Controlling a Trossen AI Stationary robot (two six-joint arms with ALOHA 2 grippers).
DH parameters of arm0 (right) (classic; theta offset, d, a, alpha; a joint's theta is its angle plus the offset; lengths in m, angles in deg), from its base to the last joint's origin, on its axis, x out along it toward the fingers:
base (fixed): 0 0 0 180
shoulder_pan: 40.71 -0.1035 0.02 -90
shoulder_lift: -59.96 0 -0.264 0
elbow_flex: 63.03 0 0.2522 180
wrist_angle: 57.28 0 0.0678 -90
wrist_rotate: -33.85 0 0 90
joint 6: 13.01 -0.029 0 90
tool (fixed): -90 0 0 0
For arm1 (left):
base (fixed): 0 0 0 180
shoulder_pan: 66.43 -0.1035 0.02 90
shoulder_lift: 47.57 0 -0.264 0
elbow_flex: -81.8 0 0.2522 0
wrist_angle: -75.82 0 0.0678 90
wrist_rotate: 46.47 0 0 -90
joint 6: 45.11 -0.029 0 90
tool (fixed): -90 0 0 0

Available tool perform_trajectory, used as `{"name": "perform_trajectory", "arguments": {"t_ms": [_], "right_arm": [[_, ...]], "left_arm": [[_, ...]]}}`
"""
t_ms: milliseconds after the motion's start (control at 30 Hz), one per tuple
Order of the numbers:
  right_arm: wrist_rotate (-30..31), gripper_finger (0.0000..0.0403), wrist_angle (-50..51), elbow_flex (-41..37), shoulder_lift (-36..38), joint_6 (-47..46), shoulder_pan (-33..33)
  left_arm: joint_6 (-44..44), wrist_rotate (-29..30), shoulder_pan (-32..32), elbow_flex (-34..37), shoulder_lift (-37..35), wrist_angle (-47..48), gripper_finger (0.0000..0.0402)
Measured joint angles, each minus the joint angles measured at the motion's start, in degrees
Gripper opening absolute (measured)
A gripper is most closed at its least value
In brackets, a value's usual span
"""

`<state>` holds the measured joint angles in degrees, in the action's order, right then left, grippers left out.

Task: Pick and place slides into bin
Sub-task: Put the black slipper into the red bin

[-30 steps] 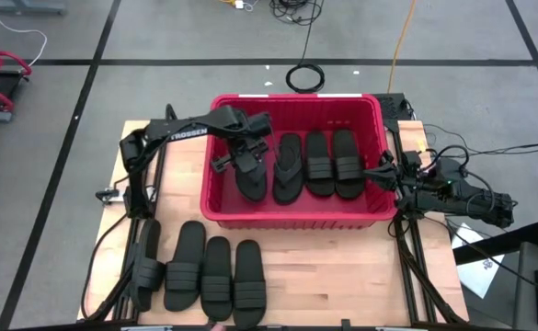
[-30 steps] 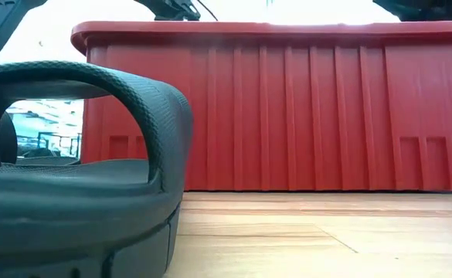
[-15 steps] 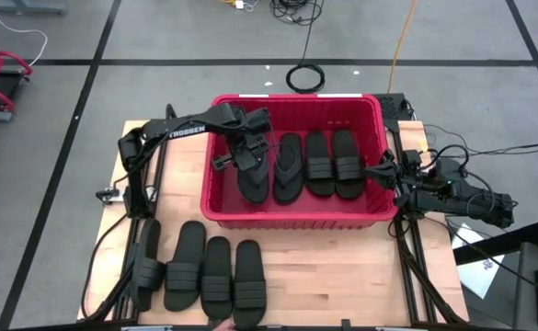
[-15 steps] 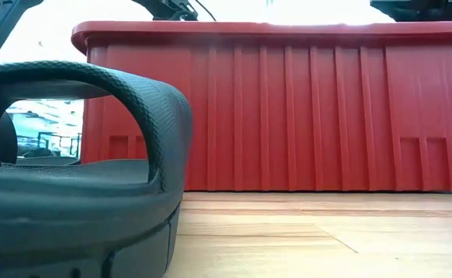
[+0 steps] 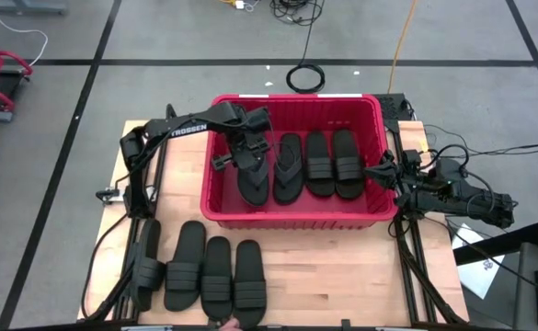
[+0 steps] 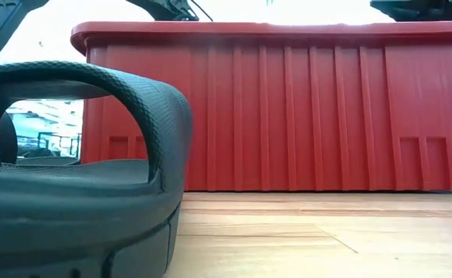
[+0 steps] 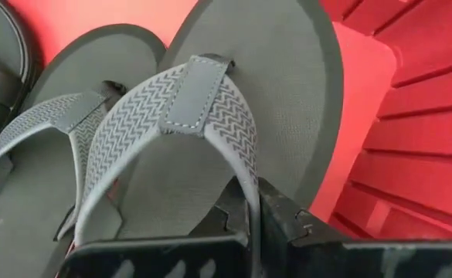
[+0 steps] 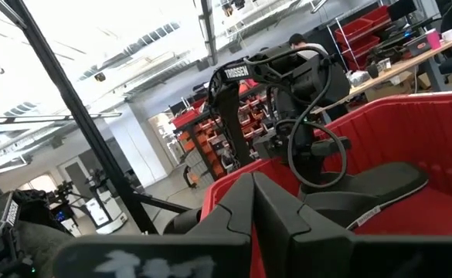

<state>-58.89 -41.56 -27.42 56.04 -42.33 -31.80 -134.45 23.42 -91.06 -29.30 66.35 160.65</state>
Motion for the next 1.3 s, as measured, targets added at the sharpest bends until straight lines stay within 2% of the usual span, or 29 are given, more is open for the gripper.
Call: {"name": "perform_trajectory", "arguments": {"t_ms": [533, 667, 733, 767, 833, 867, 933, 1033, 1167, 1300], "right_arm": [[0.0, 0.0000, 0.0, 0.0, 0.0, 0.1, 0.0], [0.0, 0.0000, 0.0, 0.0, 0.0, 0.2, 0.0], [0.0, 0.0000, 0.0, 0.0, 0.0, 0.4, 0.0], [0.0, 0.0000, 0.0, 0.0, 0.0, 0.6, 0.0], [0.1, 0.0000, 0.0, 0.0, 0.0, 1.3, 0.0], [0.0, 0.0000, -0.1, 0.0, 0.0, 2.0, 0.0], [-0.1, 0.0000, -0.5, 0.0, 0.0, 2.8, 0.1], [-0.1, 0.0000, -0.4, 0.0, -0.2, 3.3, 0.1], [-0.2, 0.0000, -0.4, 0.0, -0.1, 3.1, 0.1], [-0.2, 0.0000, -0.5, 0.0, -0.1, 3.0, 0.1]], "left_arm": [[5.8, -5.2, -0.3, -0.2, 2.0, 2.6, 0.0000], [6.5, -5.9, 0.8, -2.4, 1.6, 3.4, 0.0000], [5.5, -5.2, 1.9, -5.0, 0.9, -10.6, 0.0000], [5.4, -3.0, 2.5, -5.9, 1.2, -14.2, 0.0000], [6.4, 1.1, 3.5, -7.3, -0.6, -8.1, 0.0000], [6.2, 2.2, 3.8, -9.2, -1.7, -10.4, 0.0000], [4.2, 2.4, 4.4, -12.4, -2.7, -12.4, 0.0000], [4.2, 2.4, 4.9, -15.9, -2.2, -7.6, 0.0000], [3.8, 1.0, 5.2, -15.6, -2.4, -7.4, 0.0000], [3.3, 0.4, 4.6, -10.5, -2.2, -7.8, 0.0000]]}}
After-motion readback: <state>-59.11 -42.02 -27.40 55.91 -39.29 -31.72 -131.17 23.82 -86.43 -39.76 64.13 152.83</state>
